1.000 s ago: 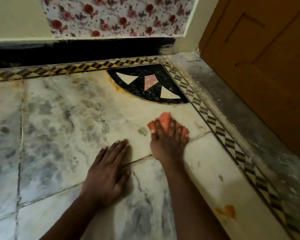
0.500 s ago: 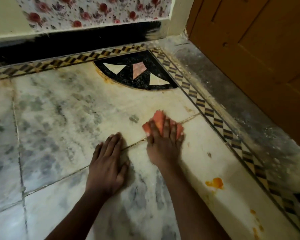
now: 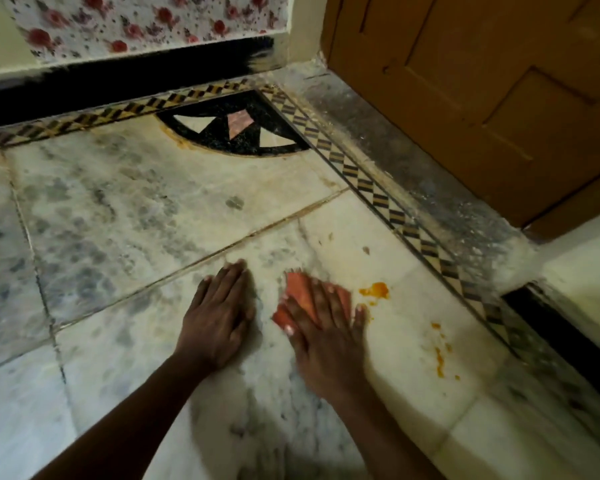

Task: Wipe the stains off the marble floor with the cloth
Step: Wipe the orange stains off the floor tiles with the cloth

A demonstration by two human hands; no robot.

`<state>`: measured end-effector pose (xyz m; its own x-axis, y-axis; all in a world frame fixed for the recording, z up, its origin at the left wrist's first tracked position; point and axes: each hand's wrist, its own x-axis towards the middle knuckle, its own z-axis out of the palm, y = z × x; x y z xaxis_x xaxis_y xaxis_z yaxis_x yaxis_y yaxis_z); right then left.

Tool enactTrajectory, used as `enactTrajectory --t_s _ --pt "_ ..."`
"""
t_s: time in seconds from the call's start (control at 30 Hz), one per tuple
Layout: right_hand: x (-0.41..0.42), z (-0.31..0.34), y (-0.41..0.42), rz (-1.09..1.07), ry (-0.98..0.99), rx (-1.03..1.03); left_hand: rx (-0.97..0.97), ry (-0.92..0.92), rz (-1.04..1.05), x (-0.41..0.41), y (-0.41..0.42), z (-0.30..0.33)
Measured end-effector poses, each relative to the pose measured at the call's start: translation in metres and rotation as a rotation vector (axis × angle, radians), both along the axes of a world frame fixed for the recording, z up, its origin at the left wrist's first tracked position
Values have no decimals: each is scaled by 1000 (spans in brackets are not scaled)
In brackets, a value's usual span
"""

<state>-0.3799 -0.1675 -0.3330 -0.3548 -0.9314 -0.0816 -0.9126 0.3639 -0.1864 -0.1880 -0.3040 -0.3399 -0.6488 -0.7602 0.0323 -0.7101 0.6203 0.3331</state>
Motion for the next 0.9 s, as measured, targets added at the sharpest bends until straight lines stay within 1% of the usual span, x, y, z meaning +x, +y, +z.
enactTrajectory --t_s 0.03,0.1,0.17,0.2,0.27,0.33,0.4,0.43,0.5,0.57,0.63,0.7,0.73,0.83,0.9 --pt "-8 0 14 -29 3 34 22 3 21 -4 6 -1" --pt "-29 -1 16 -174 -3 68 19 5 51 -15 21 -3" --pt "-43 0 -8 -286 -61 61 3 8 71 -22 32 -8" --pt "-42 0 -18 -290 -71 57 4 7 80 -24 35 -9" --pt "-30 -1 -24 -222 -54 19 -7 5 79 -23 33 -11" --pt "-11 -1 1 -86 -25 -62 -14 9 71 -21 30 -12" --pt "-1 -1 42 10 -4 -43 -16 11 73 -21 29 -12" --pt "-6 -2 57 1 -4 -12 -17 16 66 -20 29 -12" --pt "-31 -7 63 -149 6 13 -33 28 12 -20 32 -13" --pt "-56 -4 38 -349 -21 19 -46 22 -67 -25 39 -13" --pt "-61 0 -4 -389 -87 42 -38 16 -91 -31 44 -12" --pt "-45 1 -22 -320 -74 37 -46 20 -92 -37 47 -10" --pt "-37 1 -18 -260 -51 12 -51 20 -88 -38 48 -9" --pt "-21 -8 34 -60 33 10 -54 28 -91 -36 45 -8" --pt "-34 -12 67 -24 83 20 -41 40 -86 -36 46 -8"
